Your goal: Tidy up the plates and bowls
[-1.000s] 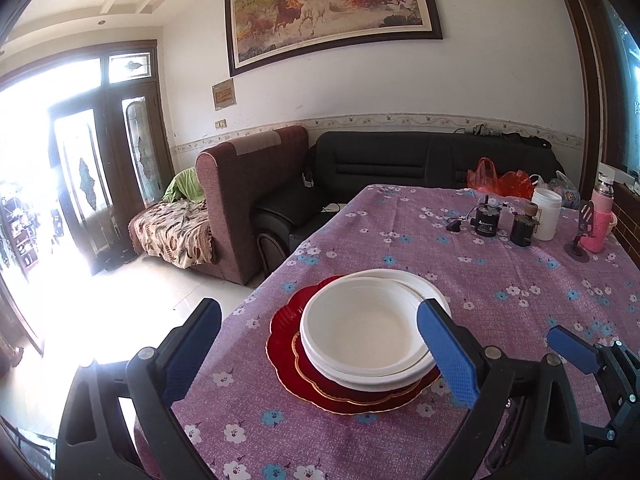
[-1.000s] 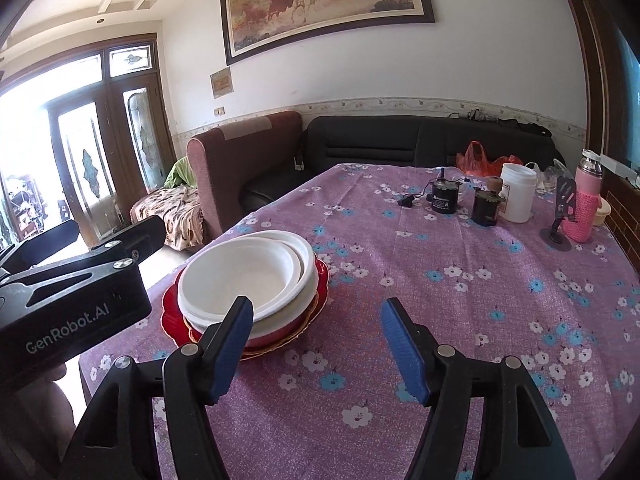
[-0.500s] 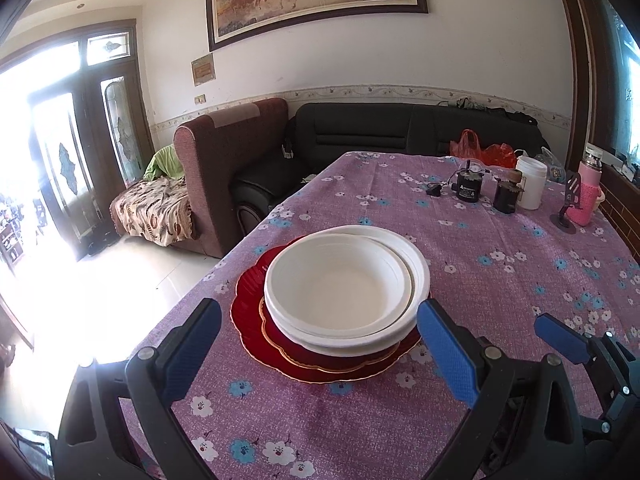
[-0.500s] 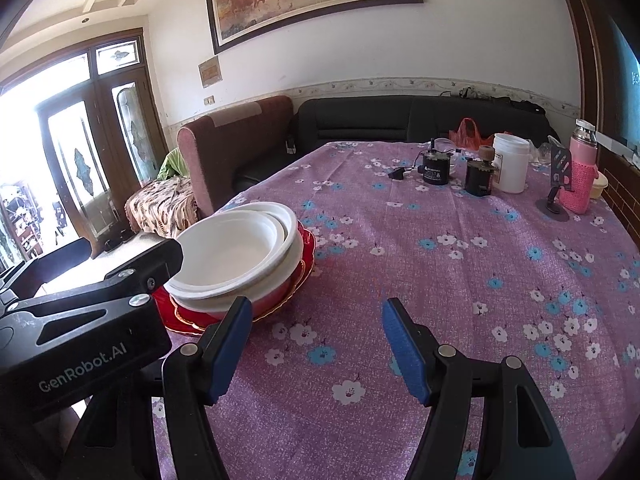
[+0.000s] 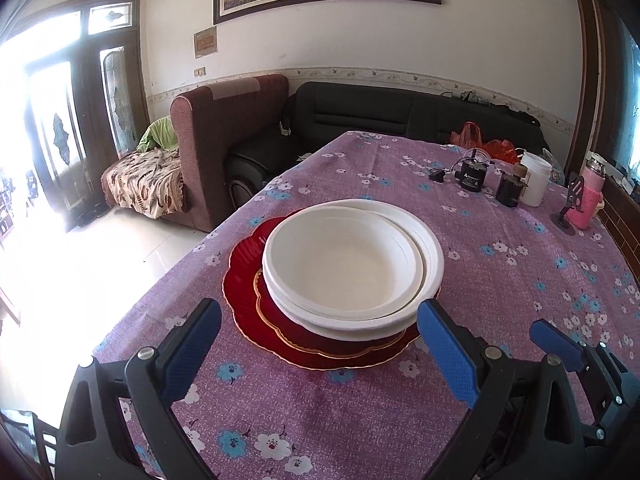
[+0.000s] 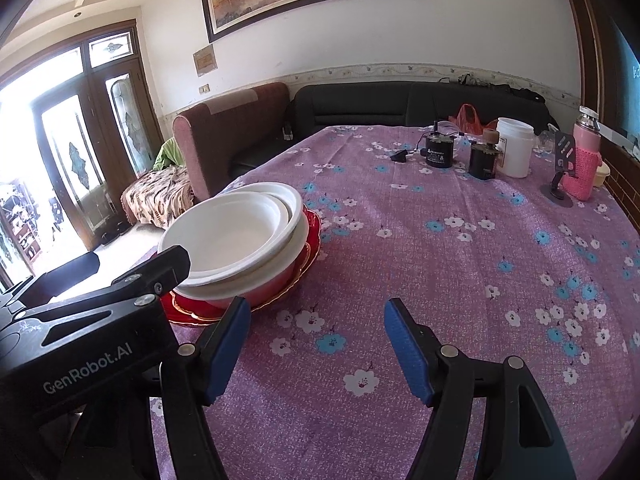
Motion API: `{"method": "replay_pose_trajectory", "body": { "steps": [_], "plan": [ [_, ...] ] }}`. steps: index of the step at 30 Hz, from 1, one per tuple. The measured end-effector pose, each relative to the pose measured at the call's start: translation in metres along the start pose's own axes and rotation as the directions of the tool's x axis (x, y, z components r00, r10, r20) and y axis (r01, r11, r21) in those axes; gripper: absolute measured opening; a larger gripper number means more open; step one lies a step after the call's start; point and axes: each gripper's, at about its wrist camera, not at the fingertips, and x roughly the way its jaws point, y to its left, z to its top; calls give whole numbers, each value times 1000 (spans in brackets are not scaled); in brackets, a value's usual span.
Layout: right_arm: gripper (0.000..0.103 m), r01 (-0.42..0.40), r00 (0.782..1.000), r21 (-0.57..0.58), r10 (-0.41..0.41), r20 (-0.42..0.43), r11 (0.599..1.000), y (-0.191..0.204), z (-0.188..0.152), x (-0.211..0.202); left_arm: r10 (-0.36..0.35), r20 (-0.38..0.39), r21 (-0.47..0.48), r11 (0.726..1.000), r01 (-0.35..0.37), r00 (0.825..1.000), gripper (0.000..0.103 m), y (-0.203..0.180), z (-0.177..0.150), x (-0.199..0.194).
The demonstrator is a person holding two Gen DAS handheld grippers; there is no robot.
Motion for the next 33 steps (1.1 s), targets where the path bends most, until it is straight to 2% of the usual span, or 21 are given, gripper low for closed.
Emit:
{"method": "replay_pose_trajectory", "body": {
  "steps": [7, 14, 18, 21, 25, 28, 33],
  "plan": [
    [74, 1, 1000, -2, -1, -1, 1000, 3, 0, 1, -4, 17, -33, 999, 4, 1000, 98, 11, 0, 1],
    [75, 3, 1000, -15, -3, 0, 1000, 13, 0, 4, 2, 88, -74, 997, 4, 996, 98, 22, 1, -11],
    [75, 5, 1000, -25, -5, 1, 1000, 17, 1, 5, 23, 167, -113, 994, -4, 986, 99, 31, 2, -26],
    [75, 4, 1000, -30, -4, 2, 1000, 19, 1, 5, 26, 231, -145, 989, 8, 973, 103, 40, 5, -39],
    [75, 3, 1000, -45, -3, 2, 999, 26, 2, 6, 12, 273, -175, 984, 37, 962, 103, 50, 6, -47],
    [75, 2, 1000, -65, -1, 5, 998, 32, 4, 7, -37, 258, -148, 986, 78, 965, 103, 50, 9, -44],
    [75, 5, 1000, -109, -4, 16, 994, 45, 4, 6, -56, 201, -105, 991, 78, 978, 103, 44, 6, -30]
  ]
}}
